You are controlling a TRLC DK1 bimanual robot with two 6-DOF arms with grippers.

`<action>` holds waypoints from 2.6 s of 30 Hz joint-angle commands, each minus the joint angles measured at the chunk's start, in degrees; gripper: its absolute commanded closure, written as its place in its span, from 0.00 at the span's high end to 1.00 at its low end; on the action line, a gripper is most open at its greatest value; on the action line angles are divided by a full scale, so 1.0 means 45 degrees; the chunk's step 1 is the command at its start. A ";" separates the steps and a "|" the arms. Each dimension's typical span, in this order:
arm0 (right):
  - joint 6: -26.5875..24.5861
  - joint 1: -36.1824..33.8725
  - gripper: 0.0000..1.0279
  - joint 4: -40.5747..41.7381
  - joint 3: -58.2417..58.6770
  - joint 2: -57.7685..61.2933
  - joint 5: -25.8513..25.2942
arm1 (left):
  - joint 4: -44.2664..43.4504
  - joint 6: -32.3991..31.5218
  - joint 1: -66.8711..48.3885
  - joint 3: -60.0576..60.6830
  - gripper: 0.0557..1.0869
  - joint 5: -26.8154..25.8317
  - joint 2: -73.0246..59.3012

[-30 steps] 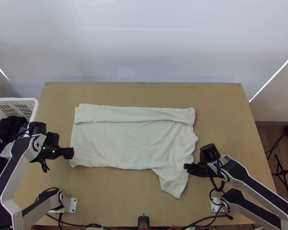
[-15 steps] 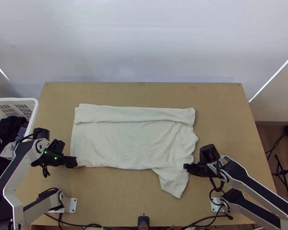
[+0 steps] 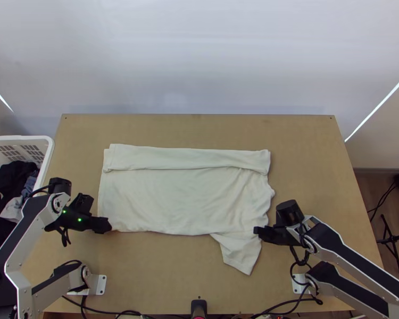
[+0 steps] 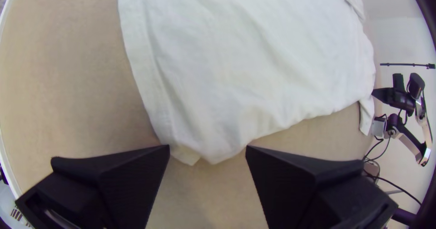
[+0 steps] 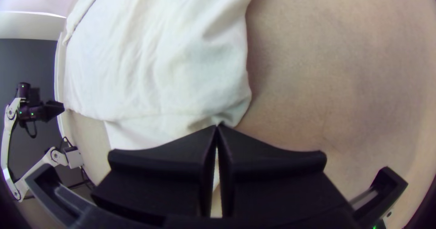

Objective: Fold the t-shirt

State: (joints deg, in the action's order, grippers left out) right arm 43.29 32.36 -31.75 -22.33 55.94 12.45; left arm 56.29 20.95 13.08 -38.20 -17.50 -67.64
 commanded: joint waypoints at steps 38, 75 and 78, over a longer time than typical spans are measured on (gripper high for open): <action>0.0048 -0.1234 0.03 -0.0250 -0.2499 -0.1318 -0.0247 | -0.0576 -0.0066 0.0101 -0.2977 0.04 -0.0194 -0.0829; -0.0830 -0.3480 0.03 0.2953 -0.9218 0.7002 -0.0872 | -0.0849 -0.2175 -0.0915 -0.9579 0.04 -0.0194 -0.5946; -0.0830 -0.3500 0.03 0.3324 -0.9706 0.7685 -0.0989 | -0.0849 -0.2156 -0.0915 -0.9911 0.04 -0.0174 -0.6220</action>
State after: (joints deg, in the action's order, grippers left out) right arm 39.75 17.12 -19.25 -60.31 83.15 8.93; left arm 52.56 10.92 9.32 -79.92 -18.26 -93.12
